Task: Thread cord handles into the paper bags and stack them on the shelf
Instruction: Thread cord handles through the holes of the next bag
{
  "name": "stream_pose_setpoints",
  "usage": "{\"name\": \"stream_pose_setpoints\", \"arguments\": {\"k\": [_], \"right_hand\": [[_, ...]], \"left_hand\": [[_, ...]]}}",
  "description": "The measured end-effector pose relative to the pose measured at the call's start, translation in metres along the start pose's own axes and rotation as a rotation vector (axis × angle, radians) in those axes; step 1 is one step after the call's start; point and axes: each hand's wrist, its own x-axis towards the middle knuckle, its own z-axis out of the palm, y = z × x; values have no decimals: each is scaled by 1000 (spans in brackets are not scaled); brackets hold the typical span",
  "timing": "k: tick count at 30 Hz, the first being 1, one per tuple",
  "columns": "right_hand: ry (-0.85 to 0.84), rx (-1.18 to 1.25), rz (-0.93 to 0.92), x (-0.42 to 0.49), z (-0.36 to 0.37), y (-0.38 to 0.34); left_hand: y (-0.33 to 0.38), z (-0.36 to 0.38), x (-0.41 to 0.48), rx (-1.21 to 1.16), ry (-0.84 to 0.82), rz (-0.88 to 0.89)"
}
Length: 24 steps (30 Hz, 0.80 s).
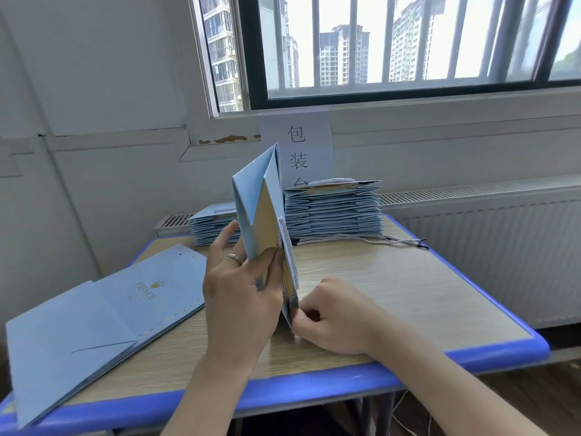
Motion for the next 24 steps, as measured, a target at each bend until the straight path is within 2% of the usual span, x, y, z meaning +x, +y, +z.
{"name": "stream_pose_setpoints", "arguments": {"k": [15,19,24], "right_hand": [[-20,0,10,0,0,-2],[-15,-8,7,0,0,-1],[0,-4,-5,-1,2,1]], "left_hand": [[-4,0,-1,15,14,44],[-7,3,-5,-1,-45,-10],[-4,2,-4,23,-21,9]]}}
